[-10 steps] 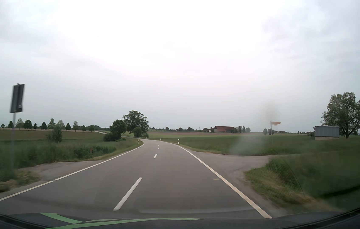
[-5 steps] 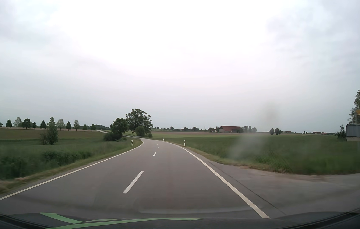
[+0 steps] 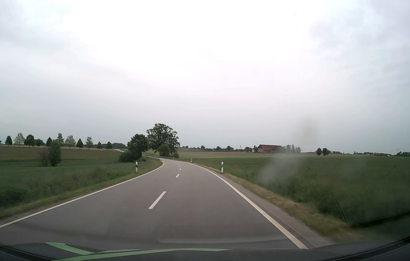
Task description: Follow the waypoints while adhering to traffic rules and regulations
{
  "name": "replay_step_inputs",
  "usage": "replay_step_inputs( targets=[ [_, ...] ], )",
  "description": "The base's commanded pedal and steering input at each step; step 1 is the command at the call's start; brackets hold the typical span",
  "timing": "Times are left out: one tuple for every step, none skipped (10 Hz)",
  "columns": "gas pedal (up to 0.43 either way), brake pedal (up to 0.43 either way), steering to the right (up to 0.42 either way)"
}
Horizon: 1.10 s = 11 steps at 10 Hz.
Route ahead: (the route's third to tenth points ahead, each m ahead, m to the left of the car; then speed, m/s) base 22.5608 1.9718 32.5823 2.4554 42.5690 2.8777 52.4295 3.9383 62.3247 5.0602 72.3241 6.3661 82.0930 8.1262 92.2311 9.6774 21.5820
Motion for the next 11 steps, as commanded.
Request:
replay_step_inputs(
  targets=[
    [0.098,0.0,-0.016],
    [0.098,0.0,-0.016],
    [0.098,0.0,-0.015],
    [0.098,0.0,-0.014],
    [0.098,0.0,-0.012],
    [0.098,0.0,-0.011],
    [0.098,0.0,-0.012],
    [0.098,0.0,-0.011],
    [0.11,0.0,-0.011],
    [0.11,0.0,-0.011],
    [0.11,0.0,-0.011]
  ],
)
